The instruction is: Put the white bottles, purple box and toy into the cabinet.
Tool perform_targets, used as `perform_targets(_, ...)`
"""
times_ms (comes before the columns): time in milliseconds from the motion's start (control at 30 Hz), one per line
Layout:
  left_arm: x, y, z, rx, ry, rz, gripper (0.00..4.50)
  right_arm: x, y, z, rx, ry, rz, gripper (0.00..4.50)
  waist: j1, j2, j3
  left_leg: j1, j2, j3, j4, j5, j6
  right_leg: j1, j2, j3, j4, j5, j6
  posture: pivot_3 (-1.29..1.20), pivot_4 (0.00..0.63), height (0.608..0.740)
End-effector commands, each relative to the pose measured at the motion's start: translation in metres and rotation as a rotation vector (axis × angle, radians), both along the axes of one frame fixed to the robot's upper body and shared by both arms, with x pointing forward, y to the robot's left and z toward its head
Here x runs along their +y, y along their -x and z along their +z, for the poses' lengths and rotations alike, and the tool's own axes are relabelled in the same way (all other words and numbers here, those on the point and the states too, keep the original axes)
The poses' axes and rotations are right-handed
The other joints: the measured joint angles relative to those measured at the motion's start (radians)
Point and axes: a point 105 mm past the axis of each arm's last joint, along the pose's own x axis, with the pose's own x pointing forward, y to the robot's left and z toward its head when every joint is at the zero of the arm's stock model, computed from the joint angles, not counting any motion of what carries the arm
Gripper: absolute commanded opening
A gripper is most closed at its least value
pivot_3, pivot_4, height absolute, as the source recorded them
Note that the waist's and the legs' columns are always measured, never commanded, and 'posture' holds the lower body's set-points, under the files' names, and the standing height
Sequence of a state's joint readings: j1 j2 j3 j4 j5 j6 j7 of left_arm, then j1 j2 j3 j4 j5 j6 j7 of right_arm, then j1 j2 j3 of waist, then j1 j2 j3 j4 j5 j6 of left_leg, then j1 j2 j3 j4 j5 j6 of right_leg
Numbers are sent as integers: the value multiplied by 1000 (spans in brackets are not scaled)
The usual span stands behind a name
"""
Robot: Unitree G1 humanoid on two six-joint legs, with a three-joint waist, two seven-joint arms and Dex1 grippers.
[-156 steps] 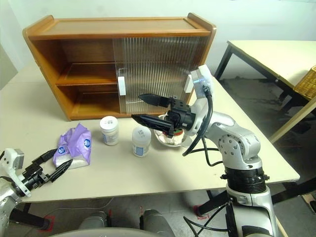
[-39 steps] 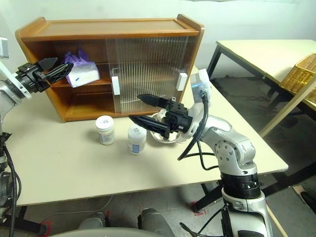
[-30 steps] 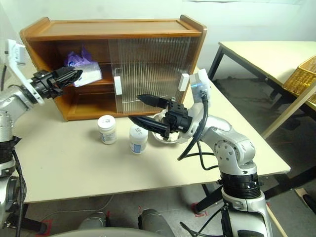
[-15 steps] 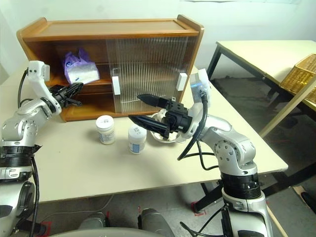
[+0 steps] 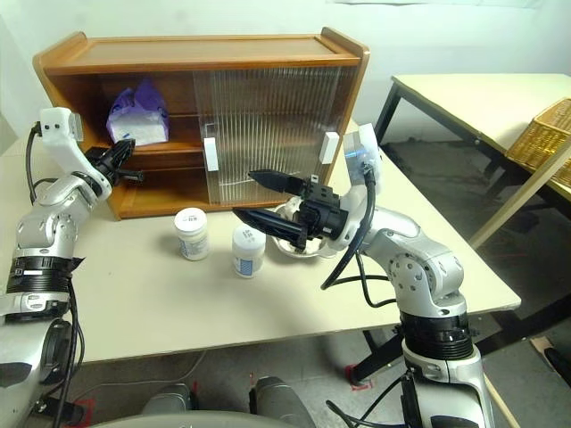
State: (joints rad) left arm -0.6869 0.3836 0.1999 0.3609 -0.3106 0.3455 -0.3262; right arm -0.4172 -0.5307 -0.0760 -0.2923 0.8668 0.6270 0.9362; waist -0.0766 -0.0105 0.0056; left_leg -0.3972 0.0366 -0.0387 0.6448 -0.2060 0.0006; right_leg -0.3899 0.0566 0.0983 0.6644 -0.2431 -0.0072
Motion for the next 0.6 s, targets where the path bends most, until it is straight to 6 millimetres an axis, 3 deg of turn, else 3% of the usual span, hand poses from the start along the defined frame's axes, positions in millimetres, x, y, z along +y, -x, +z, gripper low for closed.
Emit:
perform_targets(33,2,-4,1,-5,-1,27,18,-1,1,2,-3,3,2,4500,0,0,0,0,0,0,0,0,0,0,0,0,0,0,0,-140,2,740)
perform_targets(233,-12,-2,8,-26,45,-56,18,-1,1,3,-5,3,3,4500,-1,0,0,0,-1,0,0,0,0,0,0,0,-1,0,0,-141,1,740)
perform_targets(500,-33,34,25,-67,85,-277,18,-1,0,2,-2,6,2,4500,-5,0,0,-1,-2,1,0,-1,-1,0,0,0,-1,0,1,-134,1,740)
perform_targets(600,-35,56,25,-64,78,-380,644,-1,0,2,-2,5,6,4500,-8,0,0,-1,-2,1,-1,-1,-1,-1,0,0,-2,0,0,-121,2,740)
